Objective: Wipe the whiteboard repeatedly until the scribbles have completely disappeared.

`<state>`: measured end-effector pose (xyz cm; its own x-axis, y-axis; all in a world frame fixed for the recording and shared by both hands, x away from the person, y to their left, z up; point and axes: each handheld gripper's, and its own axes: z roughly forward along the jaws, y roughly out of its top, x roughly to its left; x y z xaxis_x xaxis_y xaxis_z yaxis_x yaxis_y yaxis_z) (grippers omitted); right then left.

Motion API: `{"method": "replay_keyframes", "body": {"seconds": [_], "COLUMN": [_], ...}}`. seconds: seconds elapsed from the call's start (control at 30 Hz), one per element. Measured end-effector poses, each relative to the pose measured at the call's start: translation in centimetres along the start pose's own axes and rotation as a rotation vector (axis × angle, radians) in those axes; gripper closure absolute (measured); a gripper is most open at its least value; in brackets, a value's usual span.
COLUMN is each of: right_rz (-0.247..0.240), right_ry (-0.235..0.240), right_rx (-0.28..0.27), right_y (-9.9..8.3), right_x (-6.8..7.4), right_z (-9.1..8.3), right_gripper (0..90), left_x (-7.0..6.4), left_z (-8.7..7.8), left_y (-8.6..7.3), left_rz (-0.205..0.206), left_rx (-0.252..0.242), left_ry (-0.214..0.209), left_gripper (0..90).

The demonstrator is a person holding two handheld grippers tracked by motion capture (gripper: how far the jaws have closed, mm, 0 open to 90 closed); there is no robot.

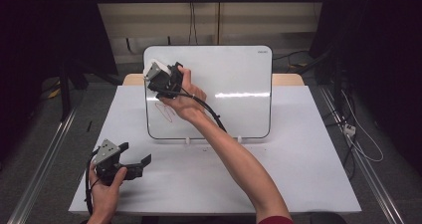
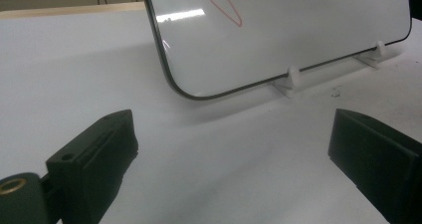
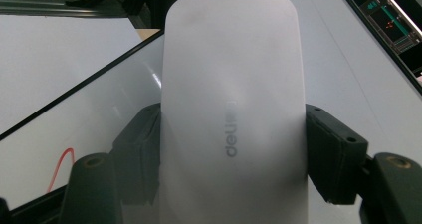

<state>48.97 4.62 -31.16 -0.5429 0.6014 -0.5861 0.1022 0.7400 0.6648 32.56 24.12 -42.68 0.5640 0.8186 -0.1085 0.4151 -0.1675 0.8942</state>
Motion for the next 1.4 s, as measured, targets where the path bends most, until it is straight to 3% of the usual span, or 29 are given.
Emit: {"method": "replay_keyframes", "body": {"seconds": [0.33,0.47,0.57,0.67,0.77,1.2,1.4], "right_rz": [-0.013,-0.049,-0.044,-0.069,-0.052,-0.095,-0.136], "right_ry": [-0.002,0.015,0.019,0.031,0.037,0.063,0.076], "right_rx": [-0.009,-0.001,-0.006,-0.005,-0.007,-0.008,-0.005], "right_y": [-0.5,-0.9,-1.3,-1.6,-2.0,-4.0,-4.8], "right_x": [0.8,1.2,1.9,2.3,2.8,5.4,6.6], "right_z": [-0.1,-0.2,-0.3,-0.3,-0.5,-1.0,-1.2], "right_gripper": [31.4,31.4,31.4,31.4,31.4,31.4,31.4], "left_x": [-0.1,-0.1,-0.1,-0.1,-0.2,-0.2,-0.3], "left_z": [0.1,0.1,0.1,0.1,0.1,0.2,0.2], "left_y": [0.0,0.0,0.0,0.0,0.0,0.0,0.0], "left_rz": [0.001,0.003,0.004,0.004,0.002,0.004,0.007], "left_rx": [0.004,0.005,0.005,0.005,0.005,0.009,0.011], "left_ry": [0.001,0.002,0.001,0.002,0.003,0.006,0.005], "left_gripper": [4.8,4.8,4.7,4.8,4.8,4.8,4.8]}}
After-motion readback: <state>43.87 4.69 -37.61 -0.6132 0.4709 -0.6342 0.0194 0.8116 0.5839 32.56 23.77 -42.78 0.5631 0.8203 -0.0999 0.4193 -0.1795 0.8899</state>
